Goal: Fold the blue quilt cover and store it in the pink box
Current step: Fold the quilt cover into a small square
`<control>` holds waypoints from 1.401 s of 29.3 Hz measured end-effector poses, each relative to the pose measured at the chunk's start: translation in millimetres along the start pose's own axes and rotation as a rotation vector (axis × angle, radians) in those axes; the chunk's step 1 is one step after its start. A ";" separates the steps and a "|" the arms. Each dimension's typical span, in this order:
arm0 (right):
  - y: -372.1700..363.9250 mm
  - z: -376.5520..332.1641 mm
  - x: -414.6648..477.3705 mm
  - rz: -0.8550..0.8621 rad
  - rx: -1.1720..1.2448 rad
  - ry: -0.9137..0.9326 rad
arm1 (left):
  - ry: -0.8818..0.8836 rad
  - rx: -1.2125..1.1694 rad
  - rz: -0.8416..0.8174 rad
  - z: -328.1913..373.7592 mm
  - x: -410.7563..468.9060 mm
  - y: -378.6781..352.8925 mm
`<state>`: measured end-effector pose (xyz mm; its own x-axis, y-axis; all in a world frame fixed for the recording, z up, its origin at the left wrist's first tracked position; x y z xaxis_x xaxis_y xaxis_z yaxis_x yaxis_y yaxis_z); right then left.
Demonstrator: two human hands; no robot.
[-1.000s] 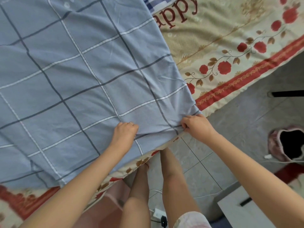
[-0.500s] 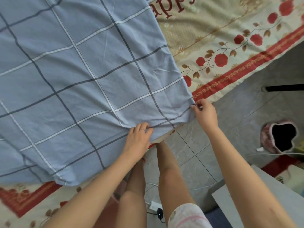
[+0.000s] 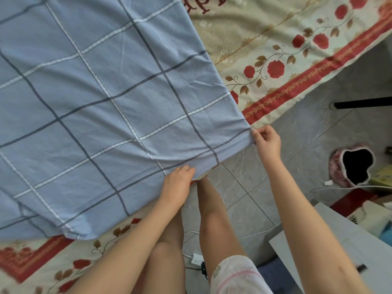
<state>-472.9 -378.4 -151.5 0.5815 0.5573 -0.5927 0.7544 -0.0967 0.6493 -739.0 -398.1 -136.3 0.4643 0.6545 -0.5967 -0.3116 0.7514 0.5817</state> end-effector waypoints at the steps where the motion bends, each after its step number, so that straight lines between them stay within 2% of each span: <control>1: 0.1 2.2 2.4 -0.017 0.017 -0.016 | -0.033 0.004 -0.025 1.9 -1.3 1.2; 6: -14.1 10.6 0.2 -0.114 0.200 -0.165 | -0.082 0.128 -0.059 -3.1 5.1 0.1; 9: -18.2 14.1 -5.1 -0.093 0.232 -0.224 | -0.097 0.138 -0.051 -4.2 9.0 -4.5; 14: -6.8 12.9 -2.3 0.039 0.036 -0.108 | -0.091 0.075 -0.067 0.6 9.4 -7.7; 16: -7.1 13.0 -7.1 0.094 -0.064 -0.155 | 0.010 0.005 -0.149 -5.4 7.7 -7.9; 18: -1.8 15.2 -16.3 0.255 -0.078 -0.280 | 0.072 -0.033 -0.291 -8.0 7.2 -8.9; 19: -1.0 7.9 -16.8 0.340 -0.068 -0.283 | 0.064 -0.077 -0.266 -7.3 6.8 -2.8; 20: 1.6 -0.2 -19.4 0.414 -0.070 -0.223 | -0.006 -0.110 -0.142 -3.3 7.2 9.2; 22: -1.5 -28.1 -20.6 0.461 -0.178 0.022 | -0.117 -0.032 0.206 -7.8 11.1 35.3; 23: -12.0 -45.3 -21.9 0.428 -0.257 0.170 | -0.055 0.046 0.341 -21.0 10.4 48.5; 24: -28.5 -64.1 -27.6 0.370 -0.317 0.334 | 0.114 0.056 0.364 -43.3 3.4 57.5; 28: -101.0 -115.3 -55.4 -0.022 -0.577 0.872 | 0.958 -0.190 0.091 -120.5 -63.5 22.6; 29: -121.3 -131.0 -64.4 -0.076 -0.698 1.023 | 1.075 -0.289 0.087 -135.7 -89.1 13.0; 30: -132.1 -140.8 -61.1 -0.090 -0.791 1.107 | 1.106 -0.315 0.081 -139.9 -103.8 4.8; 31: -135.1 -149.3 -50.3 -0.085 -0.861 1.076 | 1.079 -0.296 0.048 -138.8 -110.6 -3.1; 33: -163.1 -172.4 -46.7 -0.086 -0.892 0.858 | 1.054 -0.383 0.041 -153.3 -134.0 -12.4; 35: -185.8 -184.3 -48.8 -0.024 -0.846 0.620 | 0.970 -0.461 0.179 -153.6 -141.5 -7.3; 36: -199.7 -182.8 -58.5 -0.031 -0.886 0.633 | 0.937 -0.522 0.317 -150.2 -143.2 -2.3; 38: -262.6 -171.5 -115.9 -0.183 -0.977 0.840 | 0.929 -0.543 0.607 -167.6 -161.3 19.4; 40: -312.4 -135.9 -176.7 -0.360 -1.088 1.086 | 1.049 -0.574 0.820 -187.7 -168.8 35.7; 41: -343.8 -119.6 -236.1 -0.423 -1.150 1.240 | 1.133 -0.630 0.954 -217.6 -198.8 38.7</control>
<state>-906.0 -378.1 -177.8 -0.5547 0.6880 -0.4680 -0.1221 0.4891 0.8637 -1023.8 -480.7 -115.5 -0.8223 0.3884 -0.4159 -0.5212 -0.2209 0.8243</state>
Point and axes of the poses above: each hand's wrist, its own x-axis towards the middle knuckle, its own y-axis out of the back of the hand, z = x × y, the point moved 3 cm from there along x, towards the middle knuckle, and after that the axes turned 11 degrees about -x, right-handed, at the moved point
